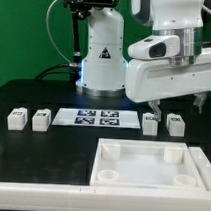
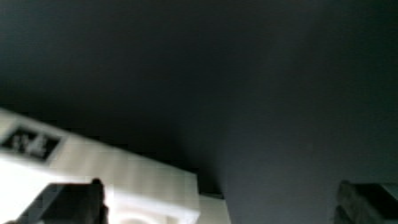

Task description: Assemble one leg

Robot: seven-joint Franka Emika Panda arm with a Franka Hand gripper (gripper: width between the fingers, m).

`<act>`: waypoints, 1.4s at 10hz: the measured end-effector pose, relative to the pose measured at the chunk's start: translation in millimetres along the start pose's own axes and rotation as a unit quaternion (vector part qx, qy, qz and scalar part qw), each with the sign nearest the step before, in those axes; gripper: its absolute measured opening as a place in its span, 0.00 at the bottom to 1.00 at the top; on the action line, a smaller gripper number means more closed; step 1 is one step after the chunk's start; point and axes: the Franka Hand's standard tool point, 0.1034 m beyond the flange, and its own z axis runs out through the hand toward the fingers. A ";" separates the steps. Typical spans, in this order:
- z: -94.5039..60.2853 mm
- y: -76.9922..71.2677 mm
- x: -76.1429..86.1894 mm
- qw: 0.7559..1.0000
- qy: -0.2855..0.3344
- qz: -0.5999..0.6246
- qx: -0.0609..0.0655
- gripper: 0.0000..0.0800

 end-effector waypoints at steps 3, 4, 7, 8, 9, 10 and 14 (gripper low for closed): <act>2.4 -14.2 -6.0 0.998 -0.019 0.055 0.002 0.81; 2.1 -14.8 -4.8 0.998 -0.016 0.055 0.003 0.81; 8.9 -17.7 -21.2 0.984 -0.167 0.068 -0.002 0.81; 17.5 -19.8 -28.3 0.976 -0.206 0.073 -0.002 0.81; 19.8 -21.9 -42.7 0.959 -0.272 0.074 -0.005 0.81; 20.5 -24.1 -45.8 0.946 -0.315 0.072 -0.005 0.81; 22.3 -23.1 -56.2 0.884 -0.463 0.067 0.001 0.81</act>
Offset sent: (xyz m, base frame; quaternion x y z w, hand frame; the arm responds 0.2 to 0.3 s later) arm 0.0000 0.0000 0.0000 0.0000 0.0000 0.0000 1.0000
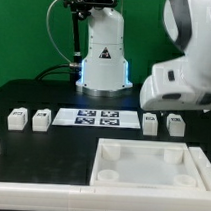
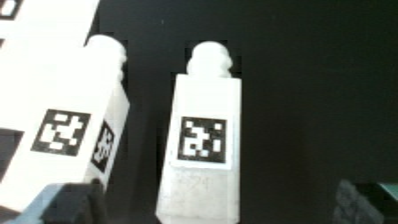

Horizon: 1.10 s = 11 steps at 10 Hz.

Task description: Assemble one leg

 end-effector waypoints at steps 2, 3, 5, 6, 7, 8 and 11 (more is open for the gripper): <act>10.6 -2.7 2.2 1.000 0.000 0.018 -0.002 0.81; 22.0 -3.1 -0.5 1.000 -0.010 0.021 -0.006 0.81; 36.3 -4.2 2.2 1.000 -0.003 0.020 -0.007 0.81; 41.5 -4.2 2.9 1.000 -0.001 0.020 -0.007 0.81; 39.9 -4.2 3.2 1.000 0.000 0.020 -0.007 0.81; 40.2 -4.2 3.4 1.000 -0.001 0.020 -0.007 0.81; 40.3 -4.2 3.4 1.000 -0.001 0.020 -0.007 0.52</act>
Offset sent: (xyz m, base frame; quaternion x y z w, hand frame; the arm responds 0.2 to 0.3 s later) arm -0.0307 0.0024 -0.0160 -0.0080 0.0054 0.0337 0.9994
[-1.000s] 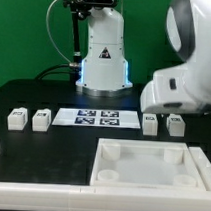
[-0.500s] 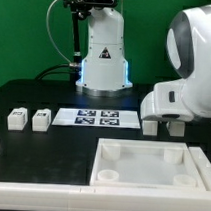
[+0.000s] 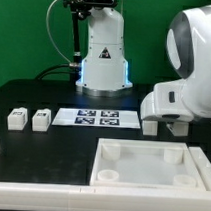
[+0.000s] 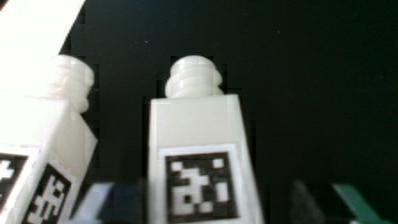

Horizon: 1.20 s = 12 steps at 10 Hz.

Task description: Assemble one leg

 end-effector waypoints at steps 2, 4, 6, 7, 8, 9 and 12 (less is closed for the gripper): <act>0.0 0.0 0.0 1.000 0.000 0.000 0.000 0.36; 0.0 0.0 0.0 1.000 0.000 0.000 0.000 0.36; -22.3 7.2 -8.6 1.000 -0.012 -0.018 0.000 0.36; -55.8 13.8 -21.4 1.000 -0.015 -0.028 0.001 0.36; -81.1 18.9 -34.8 0.999 -0.009 -0.044 0.002 0.36; -88.5 21.4 -43.1 0.999 -0.004 -0.040 0.002 0.36; -88.8 20.7 -36.9 0.998 0.046 -0.047 0.005 0.36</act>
Offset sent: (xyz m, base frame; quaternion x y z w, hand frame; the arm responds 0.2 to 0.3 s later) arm 0.0000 0.0000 0.0000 0.0000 0.0000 0.0000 1.0000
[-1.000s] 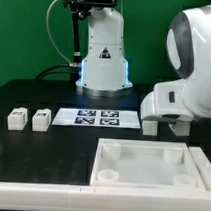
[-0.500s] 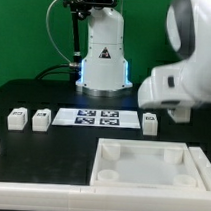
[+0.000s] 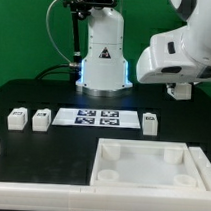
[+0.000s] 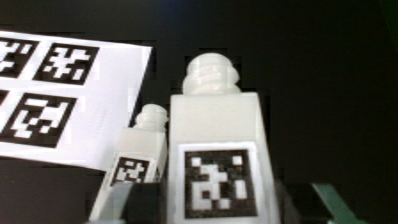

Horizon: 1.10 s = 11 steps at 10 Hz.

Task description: Assemble one leg

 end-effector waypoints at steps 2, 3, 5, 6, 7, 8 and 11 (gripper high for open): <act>-43.2 20.8 7.6 0.996 0.084 -0.026 0.011 0.36; -78.3 34.4 8.9 0.991 0.123 -0.041 0.016 0.36; -124.2 48.8 23.8 0.978 0.204 -0.045 0.016 0.36; -135.5 42.8 26.6 0.966 0.255 -0.041 0.014 0.36; -133.9 47.1 29.5 0.949 0.313 -0.041 0.008 0.36; -131.0 50.7 28.7 0.936 0.351 -0.036 0.003 0.36; -169.3 77.3 55.8 0.867 0.494 -0.064 -0.029 0.36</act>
Offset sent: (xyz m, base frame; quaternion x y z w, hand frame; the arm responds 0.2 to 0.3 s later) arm 0.1000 -0.0490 0.0547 -0.0008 0.2240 -0.0749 0.9717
